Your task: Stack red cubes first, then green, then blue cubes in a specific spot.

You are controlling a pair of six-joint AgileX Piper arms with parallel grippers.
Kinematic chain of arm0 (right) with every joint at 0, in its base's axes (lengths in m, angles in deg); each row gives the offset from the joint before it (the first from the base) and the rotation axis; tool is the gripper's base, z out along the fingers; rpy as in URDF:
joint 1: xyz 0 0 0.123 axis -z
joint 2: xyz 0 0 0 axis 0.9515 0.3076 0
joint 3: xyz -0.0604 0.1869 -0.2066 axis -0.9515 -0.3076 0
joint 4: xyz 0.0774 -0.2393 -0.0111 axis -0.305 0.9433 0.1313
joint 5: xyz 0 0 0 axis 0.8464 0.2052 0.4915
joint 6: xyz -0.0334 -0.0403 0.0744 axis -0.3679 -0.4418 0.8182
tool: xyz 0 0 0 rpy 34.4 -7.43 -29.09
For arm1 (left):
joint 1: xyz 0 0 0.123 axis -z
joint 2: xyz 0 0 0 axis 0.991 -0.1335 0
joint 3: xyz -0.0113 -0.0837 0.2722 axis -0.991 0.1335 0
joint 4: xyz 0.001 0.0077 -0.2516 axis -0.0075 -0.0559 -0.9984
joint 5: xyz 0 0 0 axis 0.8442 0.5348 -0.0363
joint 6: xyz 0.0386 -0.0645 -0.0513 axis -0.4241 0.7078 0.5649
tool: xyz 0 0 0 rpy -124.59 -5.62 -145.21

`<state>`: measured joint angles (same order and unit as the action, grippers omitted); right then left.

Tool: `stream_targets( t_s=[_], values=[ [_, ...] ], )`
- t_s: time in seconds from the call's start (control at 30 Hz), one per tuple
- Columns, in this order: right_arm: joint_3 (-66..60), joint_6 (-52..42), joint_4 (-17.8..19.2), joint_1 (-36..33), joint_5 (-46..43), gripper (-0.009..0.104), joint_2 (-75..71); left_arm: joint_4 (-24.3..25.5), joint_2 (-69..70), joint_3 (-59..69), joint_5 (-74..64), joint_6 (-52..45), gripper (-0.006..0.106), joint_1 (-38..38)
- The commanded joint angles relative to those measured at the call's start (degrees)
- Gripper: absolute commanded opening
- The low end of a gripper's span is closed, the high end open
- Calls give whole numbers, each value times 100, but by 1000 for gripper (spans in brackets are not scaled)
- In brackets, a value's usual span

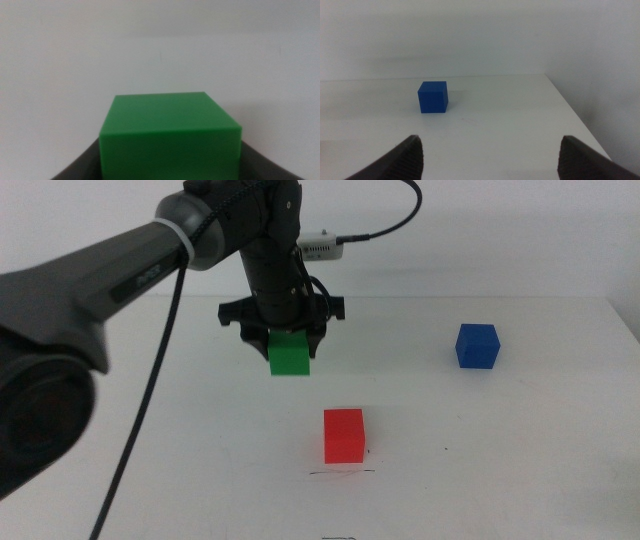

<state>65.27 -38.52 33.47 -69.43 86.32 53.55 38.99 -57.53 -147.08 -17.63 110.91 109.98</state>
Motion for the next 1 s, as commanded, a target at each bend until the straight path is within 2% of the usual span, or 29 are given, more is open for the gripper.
stream_targets(
  t_s=[0.0,0.13,0.3,0.53,0.97],
  values=[
    [55,-75,47,42,-427,90,-87,25,784,296,-331,375,5,181],
    [55,-75,47,42,-427,90,-87,237,1377,1105,220,1072,5,655],
    [55,-75,47,42,-427,90,-87,240,1654,1752,736,1615,5,1013],
    [55,-75,47,42,-427,90,-87,192,1316,1501,919,1812,6,1299],
    [55,-75,46,42,-427,90,-87,64,803,1115,855,1806,9,1292]
  ],
)
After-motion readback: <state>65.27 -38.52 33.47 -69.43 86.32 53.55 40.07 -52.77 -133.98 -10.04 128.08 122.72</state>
